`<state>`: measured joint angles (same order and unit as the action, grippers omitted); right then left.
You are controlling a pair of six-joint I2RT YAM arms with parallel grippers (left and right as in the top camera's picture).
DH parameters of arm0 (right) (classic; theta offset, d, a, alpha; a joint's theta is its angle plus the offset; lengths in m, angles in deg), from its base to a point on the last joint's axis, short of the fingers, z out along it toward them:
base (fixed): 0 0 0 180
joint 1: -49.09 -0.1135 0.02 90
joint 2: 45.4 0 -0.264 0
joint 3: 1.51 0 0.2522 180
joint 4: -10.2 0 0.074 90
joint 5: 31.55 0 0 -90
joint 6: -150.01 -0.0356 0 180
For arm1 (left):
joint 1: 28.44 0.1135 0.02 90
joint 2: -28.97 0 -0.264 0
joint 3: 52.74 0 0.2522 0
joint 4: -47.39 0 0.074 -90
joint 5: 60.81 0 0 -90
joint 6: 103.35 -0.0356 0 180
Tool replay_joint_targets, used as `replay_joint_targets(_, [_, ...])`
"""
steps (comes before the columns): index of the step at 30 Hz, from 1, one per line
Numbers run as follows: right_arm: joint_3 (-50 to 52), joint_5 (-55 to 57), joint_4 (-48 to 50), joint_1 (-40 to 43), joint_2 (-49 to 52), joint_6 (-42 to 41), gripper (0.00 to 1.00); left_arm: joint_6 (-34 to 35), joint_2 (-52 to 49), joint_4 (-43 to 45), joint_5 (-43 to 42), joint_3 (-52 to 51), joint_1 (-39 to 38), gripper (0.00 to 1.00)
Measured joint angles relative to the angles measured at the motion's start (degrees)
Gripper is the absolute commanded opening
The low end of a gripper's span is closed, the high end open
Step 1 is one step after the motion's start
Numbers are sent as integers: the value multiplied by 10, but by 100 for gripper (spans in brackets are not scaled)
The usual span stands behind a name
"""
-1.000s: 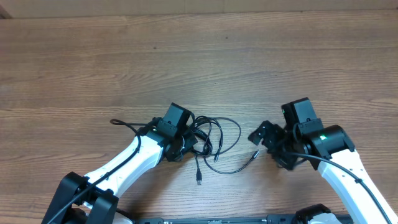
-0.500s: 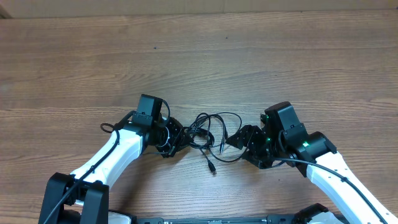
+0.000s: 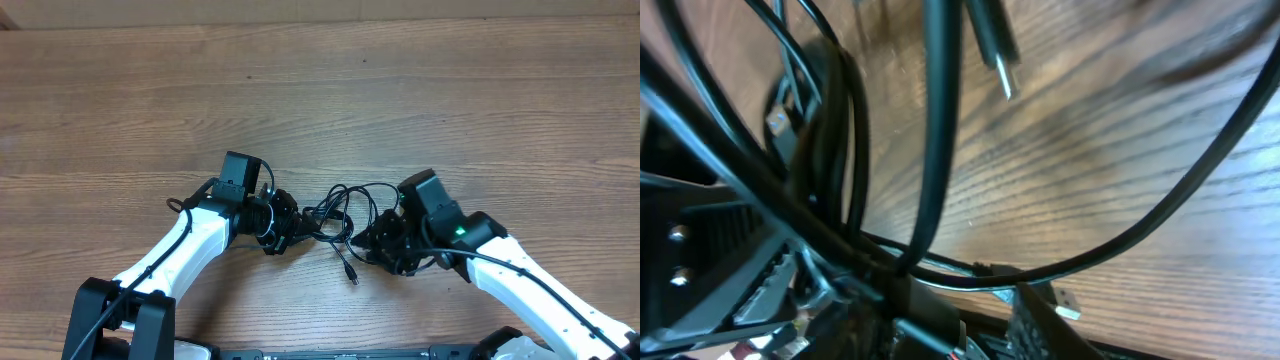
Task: Untangle cables
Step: 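Hold the bundle with both grippers and lift it above the table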
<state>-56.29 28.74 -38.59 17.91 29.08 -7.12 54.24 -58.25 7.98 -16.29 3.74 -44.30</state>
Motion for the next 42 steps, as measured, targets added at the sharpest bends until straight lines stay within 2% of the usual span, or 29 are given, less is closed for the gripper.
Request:
replay_joint_targets(2, [0,-1,3,-7,6,-3,27,0,0,0,0,0,0,5])
replay_joint_targets(10, [0,-3,7,-9,14,-14,36,0,0,2,0,0,0,4])
replay_joint_targets(20, [0,-5,24,-12,14,-17,36,-1,0,4,0,0,0,4])
replay_joint_targets(30, [1,-5,19,-12,14,-19,46,-1,0,4,0,0,0,4])
replay_joint_targets(37, [1,-5,14,-12,14,-18,47,-1,0,4,0,0,0,4])
replay_joint_targets(42, [1,-10,9,-20,14,-19,55,-1,0,5,-17,0,0,4])
